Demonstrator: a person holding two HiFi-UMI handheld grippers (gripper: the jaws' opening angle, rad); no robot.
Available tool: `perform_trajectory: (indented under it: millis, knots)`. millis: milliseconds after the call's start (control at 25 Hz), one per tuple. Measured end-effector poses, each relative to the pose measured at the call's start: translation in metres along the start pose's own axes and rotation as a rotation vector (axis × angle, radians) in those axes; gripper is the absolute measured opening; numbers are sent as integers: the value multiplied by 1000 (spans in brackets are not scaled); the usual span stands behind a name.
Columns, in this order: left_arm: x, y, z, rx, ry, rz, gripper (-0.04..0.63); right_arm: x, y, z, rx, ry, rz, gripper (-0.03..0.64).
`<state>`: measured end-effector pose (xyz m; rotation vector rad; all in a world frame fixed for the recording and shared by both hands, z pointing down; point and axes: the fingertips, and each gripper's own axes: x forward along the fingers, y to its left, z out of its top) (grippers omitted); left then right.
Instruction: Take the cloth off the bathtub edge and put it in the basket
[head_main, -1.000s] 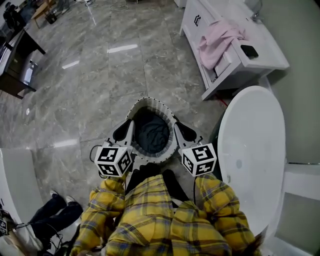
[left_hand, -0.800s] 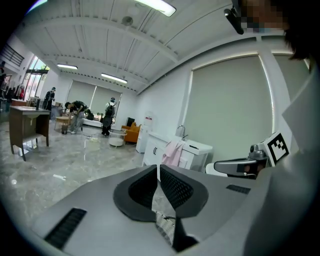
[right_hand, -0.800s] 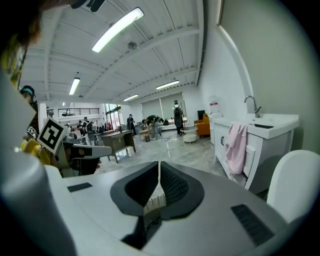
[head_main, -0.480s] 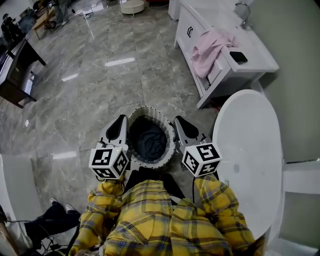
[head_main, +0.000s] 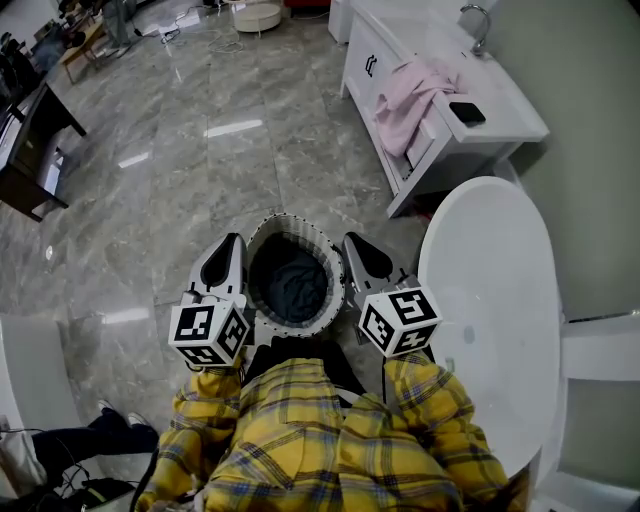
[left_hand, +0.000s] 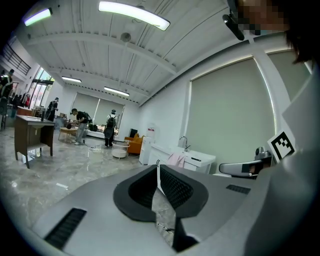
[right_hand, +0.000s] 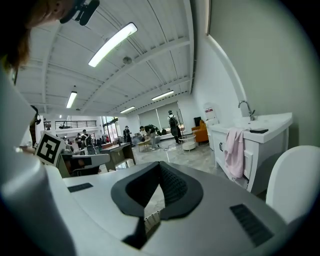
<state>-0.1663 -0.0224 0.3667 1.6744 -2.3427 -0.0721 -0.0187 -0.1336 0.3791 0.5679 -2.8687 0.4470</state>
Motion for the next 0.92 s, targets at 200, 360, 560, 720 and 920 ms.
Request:
perform_trajectory:
  millis: [200,360,560,720,920]
  knots:
    - [0,-5,-4,-4,9,-14,32,-4,-2,1,47,-14,-19,26]
    - [2,-10,-5,-11,10,-25,32,-5,3,4,42,-15,-18,26]
    - [1,-15,-6,-8,21,-40,32,-8,5,-1,29,5,-22,26]
    - [0,-19,-7,-2,29,-48,32,-10,6,-7,21,21,-21,26]
    - [-3,-20,-9,5,34,-54,32,-12,8,-13,13,32,-19,26]
